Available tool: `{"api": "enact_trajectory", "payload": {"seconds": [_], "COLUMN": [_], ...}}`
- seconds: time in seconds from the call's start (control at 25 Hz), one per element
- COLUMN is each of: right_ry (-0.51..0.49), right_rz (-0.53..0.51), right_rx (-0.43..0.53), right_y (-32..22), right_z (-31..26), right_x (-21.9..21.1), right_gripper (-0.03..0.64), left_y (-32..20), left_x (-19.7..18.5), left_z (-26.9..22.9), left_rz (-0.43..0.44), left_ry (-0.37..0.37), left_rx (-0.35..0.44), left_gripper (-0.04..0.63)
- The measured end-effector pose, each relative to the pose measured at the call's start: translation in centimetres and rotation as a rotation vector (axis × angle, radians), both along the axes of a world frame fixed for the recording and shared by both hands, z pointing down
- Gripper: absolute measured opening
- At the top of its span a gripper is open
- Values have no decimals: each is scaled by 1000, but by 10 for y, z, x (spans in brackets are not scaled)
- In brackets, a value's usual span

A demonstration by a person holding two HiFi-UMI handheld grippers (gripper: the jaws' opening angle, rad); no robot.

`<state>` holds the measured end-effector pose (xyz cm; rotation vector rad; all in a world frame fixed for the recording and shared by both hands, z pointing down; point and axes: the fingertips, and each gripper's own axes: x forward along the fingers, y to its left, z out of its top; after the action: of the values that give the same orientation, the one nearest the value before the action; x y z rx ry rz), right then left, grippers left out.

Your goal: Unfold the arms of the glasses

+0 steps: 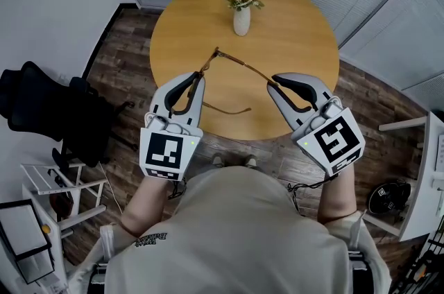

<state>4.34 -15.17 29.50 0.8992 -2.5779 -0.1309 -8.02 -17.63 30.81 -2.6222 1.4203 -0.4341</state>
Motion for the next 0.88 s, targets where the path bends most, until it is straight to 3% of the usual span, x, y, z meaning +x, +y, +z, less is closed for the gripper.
{"api": "enact_trajectory", "payload": {"seconds": [0.32, 0.48, 0.68, 0.88], "right_ry": [-69, -106, -241, -379], "right_rz": [86, 160, 233, 283], "right_rx": [82, 125, 215, 276], "right_y": [-6, -12, -12, -5], "right_z": [-40, -64, -104, -138], "right_x": [17, 27, 39, 51], "right_gripper": [43, 43, 43, 42], "left_y": [-6, -7, -2, 2], "left_x": [-22, -30, -35, -40], "left_z": [-32, -61, -98, -115], "left_rz": [-68, -71, -82, -82], "left_ry": [33, 93, 119, 167], "left_rx": [72, 113, 204, 228], "left_gripper": [40, 40, 40, 40]}}
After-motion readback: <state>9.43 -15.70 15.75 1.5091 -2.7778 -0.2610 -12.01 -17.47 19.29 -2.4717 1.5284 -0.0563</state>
